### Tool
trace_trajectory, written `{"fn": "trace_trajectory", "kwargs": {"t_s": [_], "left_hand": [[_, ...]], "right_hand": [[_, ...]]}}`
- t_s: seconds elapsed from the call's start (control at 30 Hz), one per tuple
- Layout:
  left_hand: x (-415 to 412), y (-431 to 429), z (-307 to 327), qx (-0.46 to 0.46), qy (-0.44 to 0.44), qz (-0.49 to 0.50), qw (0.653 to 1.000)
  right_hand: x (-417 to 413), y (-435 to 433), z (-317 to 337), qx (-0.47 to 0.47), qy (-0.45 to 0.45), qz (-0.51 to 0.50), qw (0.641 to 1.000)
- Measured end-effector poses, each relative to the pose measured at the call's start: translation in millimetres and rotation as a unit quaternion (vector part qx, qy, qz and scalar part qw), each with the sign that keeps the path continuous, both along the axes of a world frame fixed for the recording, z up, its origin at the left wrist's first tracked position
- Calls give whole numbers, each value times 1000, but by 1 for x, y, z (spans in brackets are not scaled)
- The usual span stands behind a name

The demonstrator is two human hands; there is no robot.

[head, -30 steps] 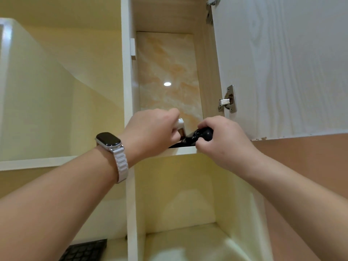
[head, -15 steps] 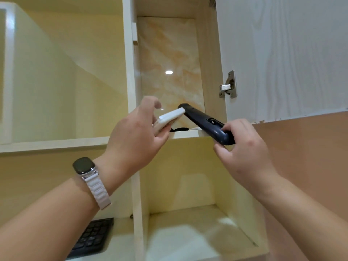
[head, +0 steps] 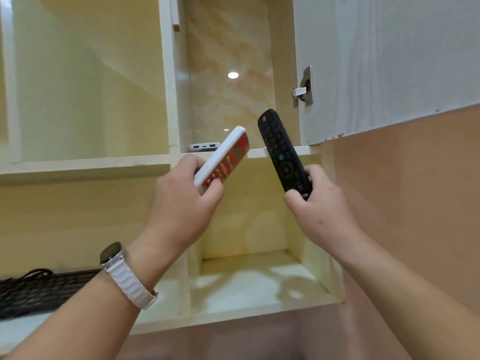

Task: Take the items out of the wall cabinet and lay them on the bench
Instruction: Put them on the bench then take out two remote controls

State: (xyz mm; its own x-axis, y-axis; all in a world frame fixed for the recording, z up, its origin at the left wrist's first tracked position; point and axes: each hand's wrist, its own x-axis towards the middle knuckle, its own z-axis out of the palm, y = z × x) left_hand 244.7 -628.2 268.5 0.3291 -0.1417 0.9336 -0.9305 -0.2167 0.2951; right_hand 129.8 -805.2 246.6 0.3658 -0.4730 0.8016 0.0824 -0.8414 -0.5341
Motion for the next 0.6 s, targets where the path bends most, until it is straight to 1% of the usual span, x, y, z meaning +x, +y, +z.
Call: {"fn": "trace_trajectory", "kwargs": {"t_s": [0.13, 0.23, 0.33, 0.43, 0.6], "left_hand": [[-14, -7, -27, -30, 48, -39, 998], [-21, -10, -46, -31, 74, -81, 994], [-23, -12, -63, -37, 87, -103, 990], [-21, -12, -77, -30, 120, -142, 982], [-14, -11, -110, -9, 174, -235, 956]], "right_hand": [[-9, 2, -20, 99, -36, 94, 990], [-20, 2, -34, 122, -48, 123, 984], [-28, 3, -49, 131, -48, 125, 982], [-35, 10, -61, 143, -40, 112, 983], [-42, 34, -84, 184, -47, 80, 979]]}}
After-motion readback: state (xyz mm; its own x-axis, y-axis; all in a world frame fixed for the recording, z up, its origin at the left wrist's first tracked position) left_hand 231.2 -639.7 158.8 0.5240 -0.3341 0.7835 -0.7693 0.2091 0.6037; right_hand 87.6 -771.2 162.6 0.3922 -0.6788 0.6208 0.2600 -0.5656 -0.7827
